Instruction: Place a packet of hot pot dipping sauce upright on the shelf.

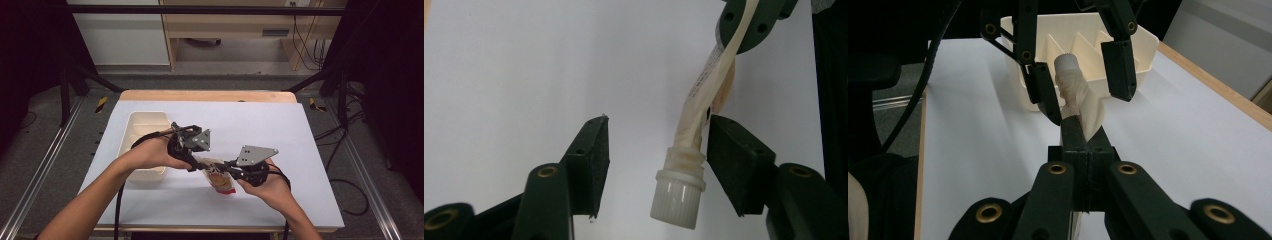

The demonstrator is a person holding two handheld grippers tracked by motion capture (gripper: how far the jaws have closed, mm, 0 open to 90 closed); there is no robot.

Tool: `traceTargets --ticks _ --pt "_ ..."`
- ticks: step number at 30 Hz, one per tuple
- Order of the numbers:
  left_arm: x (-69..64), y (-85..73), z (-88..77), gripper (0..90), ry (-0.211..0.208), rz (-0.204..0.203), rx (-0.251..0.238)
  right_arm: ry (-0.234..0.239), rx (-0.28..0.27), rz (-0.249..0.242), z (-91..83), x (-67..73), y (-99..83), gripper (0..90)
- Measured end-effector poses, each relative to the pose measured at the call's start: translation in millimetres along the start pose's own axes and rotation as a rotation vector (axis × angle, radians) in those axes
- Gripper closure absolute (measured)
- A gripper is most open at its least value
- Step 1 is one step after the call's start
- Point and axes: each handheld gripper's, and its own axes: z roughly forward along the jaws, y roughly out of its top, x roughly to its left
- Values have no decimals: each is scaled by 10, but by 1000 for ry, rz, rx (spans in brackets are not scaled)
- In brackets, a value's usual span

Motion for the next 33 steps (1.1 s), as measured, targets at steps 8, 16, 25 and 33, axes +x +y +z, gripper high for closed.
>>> traceTargets --ticks 8,16,25,33 --pt "21 50 22 547 -46 25 25 5 3 -3 0 -6 0 900" --pt "11 112 52 620 -85 50 54 8 6 -2 15 -16 10 900" --pt "39 121 64 734 -98 59 65 9 4 5 15 -36 -1 900" --pt "25 153 72 743 -102 66 84 10 2 8 12 -41 -12 900"
